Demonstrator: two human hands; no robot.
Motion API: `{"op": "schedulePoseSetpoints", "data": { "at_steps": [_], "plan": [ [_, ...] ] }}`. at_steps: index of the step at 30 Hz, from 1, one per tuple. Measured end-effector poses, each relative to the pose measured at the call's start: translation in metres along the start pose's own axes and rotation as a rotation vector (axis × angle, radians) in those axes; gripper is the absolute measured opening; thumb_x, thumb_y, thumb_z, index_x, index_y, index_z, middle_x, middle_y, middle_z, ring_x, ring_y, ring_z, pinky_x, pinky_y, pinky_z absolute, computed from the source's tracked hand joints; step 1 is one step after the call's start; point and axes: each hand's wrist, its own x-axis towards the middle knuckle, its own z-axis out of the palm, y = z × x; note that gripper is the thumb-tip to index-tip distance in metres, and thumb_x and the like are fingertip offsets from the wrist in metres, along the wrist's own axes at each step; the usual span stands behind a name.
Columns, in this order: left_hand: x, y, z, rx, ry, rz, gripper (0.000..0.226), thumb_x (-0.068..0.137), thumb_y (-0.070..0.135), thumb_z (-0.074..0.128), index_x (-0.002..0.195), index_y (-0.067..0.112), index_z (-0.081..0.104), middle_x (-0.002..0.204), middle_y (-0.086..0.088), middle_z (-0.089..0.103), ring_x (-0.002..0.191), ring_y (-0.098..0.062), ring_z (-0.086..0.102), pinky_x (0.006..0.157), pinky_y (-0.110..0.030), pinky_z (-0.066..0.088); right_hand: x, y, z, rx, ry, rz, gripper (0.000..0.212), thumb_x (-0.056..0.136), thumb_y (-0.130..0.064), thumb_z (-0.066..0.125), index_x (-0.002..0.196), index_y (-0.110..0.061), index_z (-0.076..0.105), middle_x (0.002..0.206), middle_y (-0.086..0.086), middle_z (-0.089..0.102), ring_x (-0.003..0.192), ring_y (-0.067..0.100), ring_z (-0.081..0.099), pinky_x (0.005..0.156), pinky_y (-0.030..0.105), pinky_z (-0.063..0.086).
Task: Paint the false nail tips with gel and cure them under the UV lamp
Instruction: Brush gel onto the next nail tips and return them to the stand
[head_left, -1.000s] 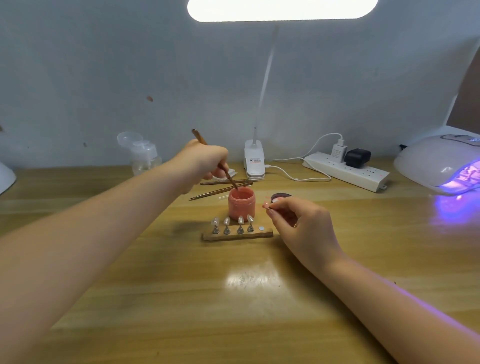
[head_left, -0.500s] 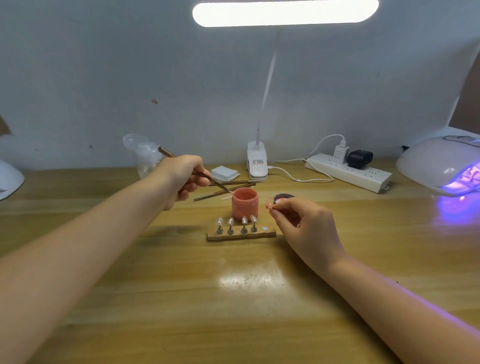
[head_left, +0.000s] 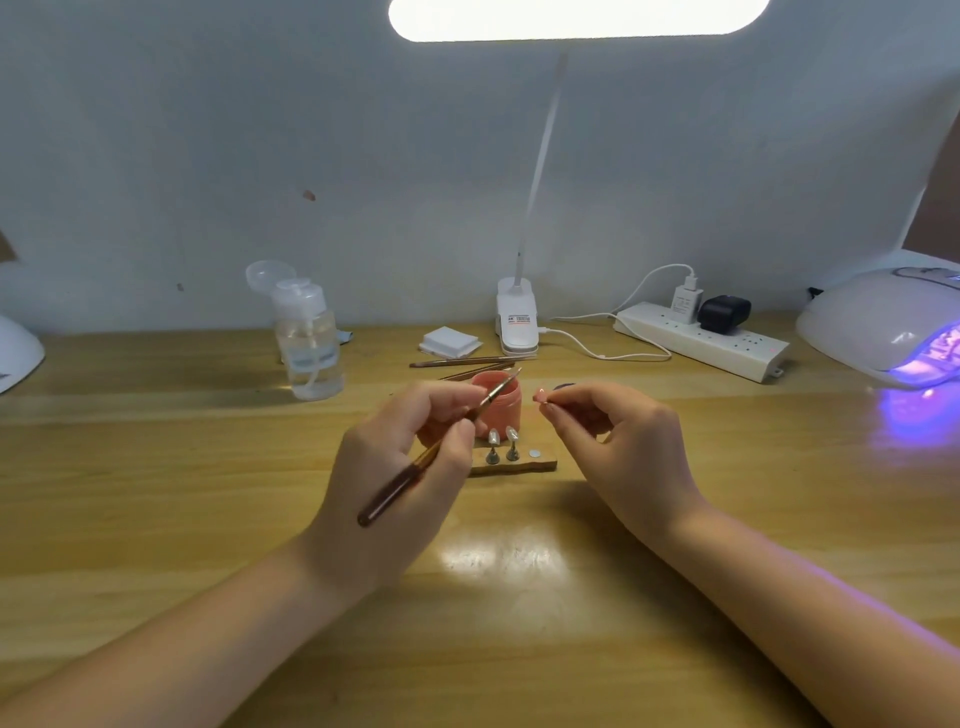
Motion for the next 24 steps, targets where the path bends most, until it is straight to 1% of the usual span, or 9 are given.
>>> {"op": "schedulePoseSetpoints", "data": {
  "at_steps": [2, 5, 9, 11, 14, 17, 20, 24],
  "plan": [
    [-0.003, 0.0, 0.001, 0.048, -0.005, 0.058, 0.028, 0.087, 0.029, 0.05, 0.108, 0.02, 0.065, 0.093, 0.011, 0.068, 0.09, -0.008, 0.064, 0.076, -0.015, 0.048, -0.001, -0.001, 0.0, -0.013, -0.002, -0.03, 0.014, 0.084, -0.006, 0.073, 0.097, -0.005, 0.075, 0.085, 0.004, 0.073, 0.076, 0.016, 0.067, 0.07, 0.035, 0.056],
    [-0.005, 0.0, 0.003, 0.085, -0.017, 0.126, 0.025, 0.087, 0.025, 0.051, 0.107, 0.019, 0.066, 0.093, 0.01, 0.068, 0.09, -0.006, 0.063, 0.077, -0.016, 0.048, -0.001, -0.001, 0.001, -0.024, 0.002, -0.056, 0.013, 0.083, -0.005, 0.073, 0.096, -0.005, 0.075, 0.084, 0.004, 0.072, 0.074, 0.017, 0.066, 0.068, 0.036, 0.056],
    [-0.007, -0.001, 0.004, 0.109, -0.049, 0.172, 0.026, 0.088, 0.023, 0.052, 0.107, 0.015, 0.068, 0.093, 0.007, 0.069, 0.089, -0.009, 0.064, 0.075, -0.026, 0.052, -0.002, 0.001, 0.002, -0.032, 0.007, -0.069, 0.011, 0.083, -0.004, 0.073, 0.094, -0.004, 0.075, 0.083, 0.005, 0.072, 0.073, 0.019, 0.066, 0.067, 0.038, 0.055],
    [-0.008, -0.003, 0.005, 0.11, -0.063, 0.182, 0.026, 0.087, 0.022, 0.052, 0.104, 0.012, 0.07, 0.092, 0.007, 0.069, 0.088, -0.009, 0.064, 0.073, -0.029, 0.053, -0.003, 0.002, 0.004, -0.035, -0.004, -0.072, 0.011, 0.083, -0.004, 0.073, 0.094, -0.003, 0.074, 0.084, 0.007, 0.072, 0.074, 0.021, 0.066, 0.067, 0.04, 0.055],
    [-0.01, -0.005, 0.006, 0.099, -0.043, 0.191, 0.025, 0.088, 0.02, 0.051, 0.102, 0.011, 0.07, 0.09, 0.007, 0.069, 0.087, -0.009, 0.065, 0.073, -0.026, 0.052, -0.005, 0.003, 0.005, -0.044, -0.014, -0.084, 0.011, 0.083, -0.003, 0.073, 0.094, -0.001, 0.074, 0.084, 0.009, 0.072, 0.075, 0.023, 0.067, 0.068, 0.042, 0.055],
    [-0.01, -0.005, 0.008, 0.137, -0.011, 0.173, 0.026, 0.089, 0.021, 0.05, 0.107, 0.013, 0.068, 0.092, 0.008, 0.068, 0.089, -0.009, 0.063, 0.076, -0.021, 0.049, -0.005, 0.003, 0.006, -0.059, -0.004, -0.102, 0.009, 0.082, -0.003, 0.074, 0.091, -0.001, 0.074, 0.079, 0.009, 0.072, 0.07, 0.024, 0.066, 0.065, 0.045, 0.054],
    [-0.01, -0.005, 0.01, 0.164, -0.017, 0.172, 0.026, 0.089, 0.022, 0.05, 0.109, 0.016, 0.067, 0.094, 0.009, 0.068, 0.091, -0.006, 0.061, 0.079, -0.018, 0.046, -0.005, 0.002, 0.006, -0.061, -0.007, -0.098, 0.009, 0.082, -0.004, 0.074, 0.091, -0.001, 0.074, 0.079, 0.009, 0.072, 0.07, 0.025, 0.066, 0.065, 0.045, 0.054],
    [-0.012, -0.005, 0.009, 0.146, -0.044, 0.158, 0.027, 0.086, 0.022, 0.05, 0.099, 0.01, 0.07, 0.088, 0.007, 0.067, 0.087, -0.006, 0.06, 0.076, -0.016, 0.043, -0.005, 0.003, 0.005, -0.056, -0.008, -0.081, 0.012, 0.083, -0.005, 0.073, 0.095, -0.001, 0.074, 0.086, 0.009, 0.073, 0.076, 0.023, 0.067, 0.07, 0.041, 0.055]
  ]
}}
